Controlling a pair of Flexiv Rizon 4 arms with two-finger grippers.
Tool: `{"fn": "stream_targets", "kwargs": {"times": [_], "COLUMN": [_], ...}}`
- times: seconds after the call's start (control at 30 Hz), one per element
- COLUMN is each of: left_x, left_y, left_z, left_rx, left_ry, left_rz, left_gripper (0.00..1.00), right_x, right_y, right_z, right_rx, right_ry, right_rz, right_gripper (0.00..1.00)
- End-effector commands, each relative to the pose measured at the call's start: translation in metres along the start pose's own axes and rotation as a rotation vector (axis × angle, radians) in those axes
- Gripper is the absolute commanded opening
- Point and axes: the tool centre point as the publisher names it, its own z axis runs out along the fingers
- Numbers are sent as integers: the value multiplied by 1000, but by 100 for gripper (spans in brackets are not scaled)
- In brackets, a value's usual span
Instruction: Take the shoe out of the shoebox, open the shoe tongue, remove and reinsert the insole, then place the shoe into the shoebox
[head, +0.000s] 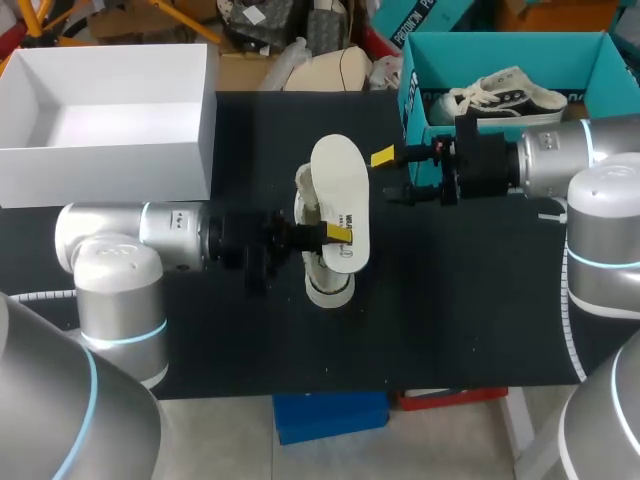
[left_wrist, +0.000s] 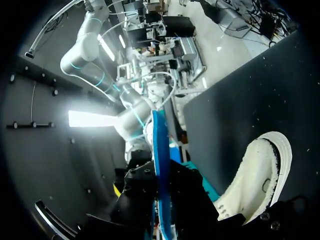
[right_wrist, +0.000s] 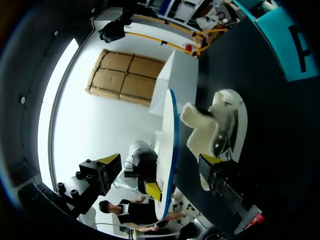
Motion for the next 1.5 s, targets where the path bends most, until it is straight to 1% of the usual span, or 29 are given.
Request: {"fn": "stream_targets", "kwargs": {"times": [0.03, 0.3, 0.47, 0.5, 0.53, 0.57, 0.6, 0.67, 0.7, 0.73, 0.77, 0.83, 0.87, 0.9, 0.93, 1.0, 1.17, 1.37, 1.43, 1.5], "left_x": [0, 0, 0, 0, 0, 0, 0, 0, 0, 0, 0, 0, 0, 0, 0, 0, 0, 0, 0, 0], "left_y": [-1, -1, -1, -1, -1, -1, -1, -1, -1, -1, -1, -1, -1, -1, -1, -1, -1, -1, -1, -1], "left_z": [1, 1, 1, 1, 1, 1, 1, 1, 1, 1, 1, 1, 1, 1, 1, 1, 1, 1, 1, 1], "left_rx": [-1, -1, -1, -1, -1, -1, -1, -1, -1, -1, -1, -1, -1, -1, -1, -1, -1, -1, -1, -1], "left_ry": [3, 3, 3, 3, 3, 3, 3, 3, 3, 3, 3, 3, 3, 3, 3, 3, 3, 3, 3, 3], "left_rz": [2, 2, 2, 2, 2, 2, 2, 2, 2, 2, 2, 2, 2, 2, 2, 2, 2, 2, 2, 2], "left_gripper": [0, 0, 0, 0, 0, 0, 0, 0, 0, 0, 0, 0, 0, 0, 0, 0, 0, 0, 0, 0], "right_x": [0, 2, 7, 8, 8, 9, 9, 8, 6, 4, 3, -2, -4, -6, -7, -9, -12, -10, -9, -9], "right_y": [0, 1, 2, 2, 3, 3, 3, 3, 2, 1, 0, -4, -5, -7, -8, -10, -13, -12, -11, -11], "right_z": [1, 4, 11, 13, 15, 17, 18, 23, 26, 29, 32, 38, 41, 44, 47, 52, 57, 57, 57, 56], "right_rx": [0, 10, 22, 28, 30, 35, 45, 59, 71, 78, 79, 85, 88, 90, 90, 92, 90, 90, 90, 91], "right_ry": [-1, 63, 103, 111, 114, 115, 121, 126, 128, 132, 135, 144, 146, 150, 155, 159, 167, 161, 158, 155], "right_rz": [0, 37, 69, 77, 81, 82, 88, 102, 113, 122, 129, 143, 148, 153, 157, 161, 170, 164, 162, 161], "right_gripper": [100, 100, 100, 94, 85, 87, 86, 73, 73, 76, 74, 58, 53, 50, 50, 45, 44, 39, 31, 17]}}
